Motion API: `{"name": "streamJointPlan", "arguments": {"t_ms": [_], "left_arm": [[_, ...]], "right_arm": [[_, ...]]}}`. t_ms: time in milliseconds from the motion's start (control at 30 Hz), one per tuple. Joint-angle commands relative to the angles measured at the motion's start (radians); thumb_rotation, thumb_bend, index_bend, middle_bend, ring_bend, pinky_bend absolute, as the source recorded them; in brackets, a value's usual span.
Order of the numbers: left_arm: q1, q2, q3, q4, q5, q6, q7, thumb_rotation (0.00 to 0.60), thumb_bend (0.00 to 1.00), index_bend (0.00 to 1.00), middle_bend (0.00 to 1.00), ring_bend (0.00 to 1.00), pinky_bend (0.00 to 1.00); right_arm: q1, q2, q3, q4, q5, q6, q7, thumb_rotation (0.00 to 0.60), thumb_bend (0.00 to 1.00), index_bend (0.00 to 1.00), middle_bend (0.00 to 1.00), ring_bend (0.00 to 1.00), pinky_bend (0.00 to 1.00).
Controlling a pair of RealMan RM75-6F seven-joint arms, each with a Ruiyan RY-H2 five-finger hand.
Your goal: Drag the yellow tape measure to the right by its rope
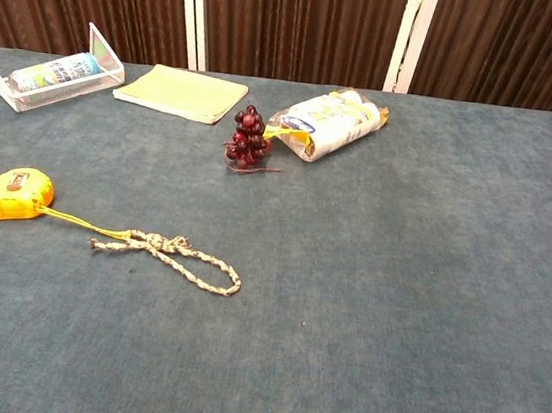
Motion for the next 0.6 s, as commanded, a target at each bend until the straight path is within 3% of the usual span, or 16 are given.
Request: {"name": "streamJointPlan", "arguments": {"t_ms": [33, 600], "left_arm": [[0.0, 0.0, 0.0, -0.003, -0.001, 0.0, 0.001, 0.6, 0.41, 0.05, 0.0, 0.0, 0.02], [0.009, 0.016, 0.011, -0.022, 0.016, 0.008, -0.012, 0.6, 0.41, 0.05, 0.0, 0.0, 0.02]], "right_arm": [[0.0, 0.0, -0.001, 0.0, -0.001, -0.001, -0.003, 0.6, 0.13, 0.11, 0.05, 0.06, 0.0], [0.034, 0.01, -0.04, 0.013, -0.112, -0.027, 0.018, 0.6, 0.13, 0.11, 0.05, 0.06, 0.0]]}}
